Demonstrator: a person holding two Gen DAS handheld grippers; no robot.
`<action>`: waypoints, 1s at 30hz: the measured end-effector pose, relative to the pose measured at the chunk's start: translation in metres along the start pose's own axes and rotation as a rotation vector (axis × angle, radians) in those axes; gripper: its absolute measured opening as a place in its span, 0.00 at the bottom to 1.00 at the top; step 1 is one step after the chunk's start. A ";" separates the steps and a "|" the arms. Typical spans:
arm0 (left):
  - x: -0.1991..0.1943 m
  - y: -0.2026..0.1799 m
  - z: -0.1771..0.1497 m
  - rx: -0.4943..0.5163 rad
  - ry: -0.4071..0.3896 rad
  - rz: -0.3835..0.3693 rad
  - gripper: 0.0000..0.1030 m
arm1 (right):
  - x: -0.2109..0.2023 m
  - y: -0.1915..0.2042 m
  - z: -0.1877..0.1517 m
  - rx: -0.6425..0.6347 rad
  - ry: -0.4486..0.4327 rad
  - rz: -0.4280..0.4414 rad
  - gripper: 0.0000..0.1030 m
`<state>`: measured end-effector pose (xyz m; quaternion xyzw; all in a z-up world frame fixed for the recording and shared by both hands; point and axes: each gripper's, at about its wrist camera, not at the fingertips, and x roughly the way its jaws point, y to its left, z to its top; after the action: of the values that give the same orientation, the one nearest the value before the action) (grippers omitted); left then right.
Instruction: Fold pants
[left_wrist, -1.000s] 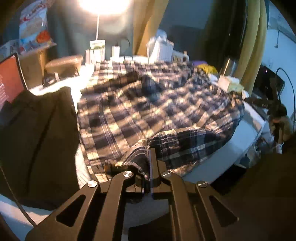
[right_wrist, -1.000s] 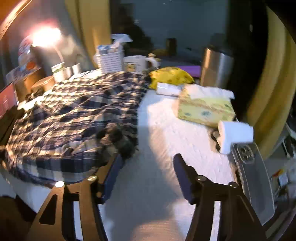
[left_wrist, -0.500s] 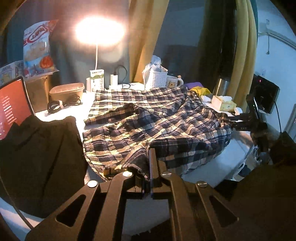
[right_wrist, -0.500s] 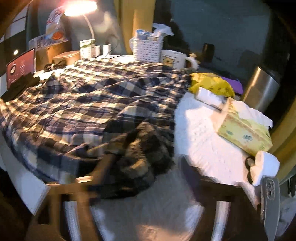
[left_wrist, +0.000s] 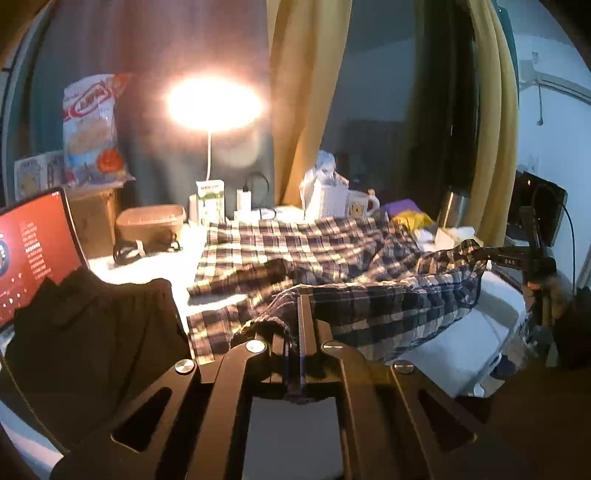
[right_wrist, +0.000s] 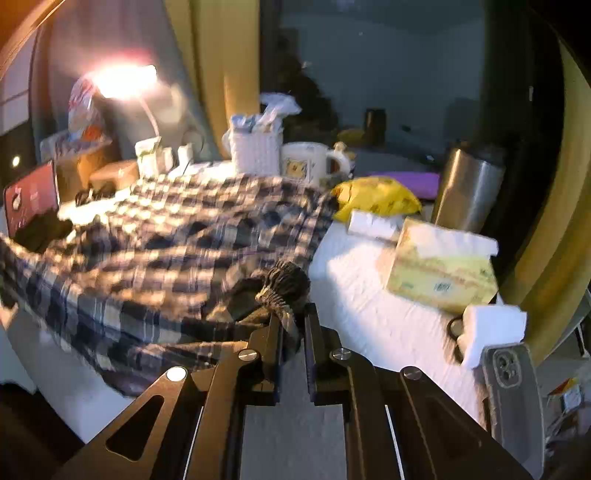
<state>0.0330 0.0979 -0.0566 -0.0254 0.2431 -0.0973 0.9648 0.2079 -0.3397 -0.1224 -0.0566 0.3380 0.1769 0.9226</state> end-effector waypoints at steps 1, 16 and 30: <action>0.000 0.001 0.001 -0.001 -0.001 0.002 0.02 | -0.002 0.000 0.004 0.014 -0.016 0.001 0.09; 0.011 0.013 0.044 0.000 -0.146 0.063 0.01 | -0.007 -0.008 0.063 0.142 -0.132 0.028 0.08; 0.066 0.041 0.113 0.060 -0.246 0.074 0.01 | 0.030 -0.027 0.116 0.196 -0.145 -0.013 0.08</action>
<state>0.1510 0.1252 0.0079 0.0008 0.1206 -0.0650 0.9906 0.3094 -0.3304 -0.0534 0.0448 0.2855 0.1406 0.9469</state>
